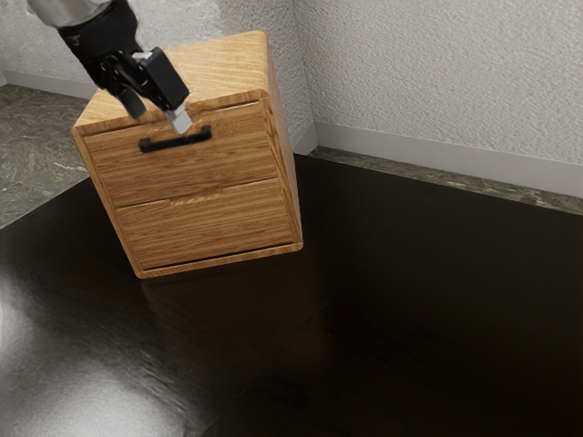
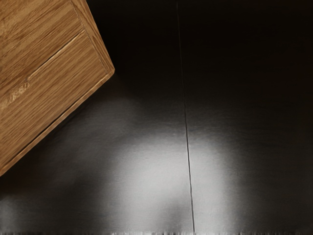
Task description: Pull the drawer handle with one arm to open the drawer
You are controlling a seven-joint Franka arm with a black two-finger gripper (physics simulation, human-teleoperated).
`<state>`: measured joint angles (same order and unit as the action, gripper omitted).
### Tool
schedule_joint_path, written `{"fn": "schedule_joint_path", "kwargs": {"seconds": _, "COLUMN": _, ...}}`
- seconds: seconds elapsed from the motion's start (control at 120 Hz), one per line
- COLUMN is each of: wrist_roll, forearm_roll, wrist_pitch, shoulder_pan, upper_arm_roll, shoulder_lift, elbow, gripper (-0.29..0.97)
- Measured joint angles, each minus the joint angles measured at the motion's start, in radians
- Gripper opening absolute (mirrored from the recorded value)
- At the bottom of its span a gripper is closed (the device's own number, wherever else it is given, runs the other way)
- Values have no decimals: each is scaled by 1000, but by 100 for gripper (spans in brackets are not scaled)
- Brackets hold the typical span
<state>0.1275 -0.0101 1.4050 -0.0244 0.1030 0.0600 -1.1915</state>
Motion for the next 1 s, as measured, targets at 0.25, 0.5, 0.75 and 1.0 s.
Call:
{"fn": "schedule_joint_path", "kwargs": {"seconds": 0.25, "wrist_roll": 34, "forearm_roll": 37, "wrist_pitch": -82, "shoulder_pan": 73, "upper_arm_roll": -11, "shoulder_lift": 0, "elbow": -3, "gripper": 68}}
{"fn": "schedule_joint_path", "kwargs": {"seconds": 0.5, "wrist_roll": 83, "forearm_roll": 38, "wrist_pitch": 5, "shoulder_pan": 58, "upper_arm_roll": 5, "shoulder_lift": 350, "elbow": -486, "gripper": 68}}
{"fn": "schedule_joint_path", "kwargs": {"seconds": 0.75, "wrist_roll": 226, "forearm_roll": 34, "wrist_pitch": 77, "shoulder_pan": 56, "upper_arm_roll": -5, "shoulder_lift": 312, "elbow": -475, "gripper": 68}}
{"fn": "schedule_joint_path", "kwargs": {"seconds": 1.0, "wrist_roll": 390, "forearm_roll": -48, "wrist_pitch": 83, "shoulder_pan": 64, "upper_arm_roll": 28, "shoulder_lift": 256, "elbow": -401, "gripper": 68}}
